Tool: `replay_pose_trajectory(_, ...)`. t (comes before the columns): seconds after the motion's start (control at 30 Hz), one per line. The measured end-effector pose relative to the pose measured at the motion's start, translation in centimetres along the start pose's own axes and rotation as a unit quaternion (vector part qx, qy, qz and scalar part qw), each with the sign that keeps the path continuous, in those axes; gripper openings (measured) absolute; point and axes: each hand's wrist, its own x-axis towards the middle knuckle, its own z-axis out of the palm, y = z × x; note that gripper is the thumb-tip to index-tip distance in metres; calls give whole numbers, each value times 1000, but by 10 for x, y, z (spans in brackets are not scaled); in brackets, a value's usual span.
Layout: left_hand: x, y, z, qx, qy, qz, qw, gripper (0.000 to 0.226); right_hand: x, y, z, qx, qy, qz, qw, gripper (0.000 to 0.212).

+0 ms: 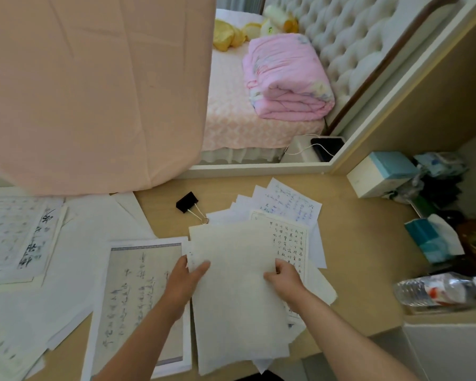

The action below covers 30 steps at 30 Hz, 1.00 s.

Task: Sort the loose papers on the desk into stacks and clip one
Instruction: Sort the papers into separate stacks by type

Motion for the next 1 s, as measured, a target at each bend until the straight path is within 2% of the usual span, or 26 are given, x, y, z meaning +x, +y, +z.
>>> replay_pose_trajectory(0.07,-3,5,-3,34,-15,14,999,32,-4,-7,14,-1,0,-12,1000,19)
replay_pose_trajectory(0.1,-3,8,-4,30,-28,12,999,33,-4,-8,16,-1,7,-26,1000,25)
replay_pose_trajectory(0.17,1,14,-8,-23,-84,-6,996,33,-1,-8,9,38,-1,-36,999,56)
replay_pose_trajectory(0.2,3,18,-8,-47,-112,-17,993,33,2,-7,1,69,-23,-24,997,64)
replay_pose_trajectory(0.27,11,30,-3,-72,-133,-34,988,35,5,-8,-18,99,-77,0,992,47)
replay_pose_trajectory(0.33,20,41,13,-59,-114,-32,991,36,11,-6,-38,96,-69,10,993,25)
replay_pose_trajectory(0.37,26,43,24,-29,-94,-24,995,36,16,-2,-48,93,-27,11,995,19)
replay_pose_trajectory(0.43,42,39,48,98,-37,9,994,39,34,13,-70,77,78,27,994,16)
replay_pose_trajectory(0.53,58,30,78,282,26,35,958,49,58,35,-98,56,195,90,975,26)
replay_pose_trajectory(0.6,60,28,97,368,52,36,928,56,70,48,-109,26,223,125,966,37)
replay_pose_trajectory(0.67,58,28,114,403,75,34,911,65,81,52,-109,19,230,142,963,47)
replay_pose_trajectory(0.77,56,29,131,357,110,-4,928,78,93,44,-102,45,230,155,960,51)
replay_pose_trajectory(0.83,57,34,137,287,115,-47,950,79,96,37,-97,65,220,162,960,53)
replay_pose_trajectory(0.9,57,38,142,217,96,-81,968,68,100,35,-93,65,198,165,964,50)
replay_pose_trajectory(1.0,55,42,145,168,46,-100,980,43,104,37,-90,37,140,135,980,31)
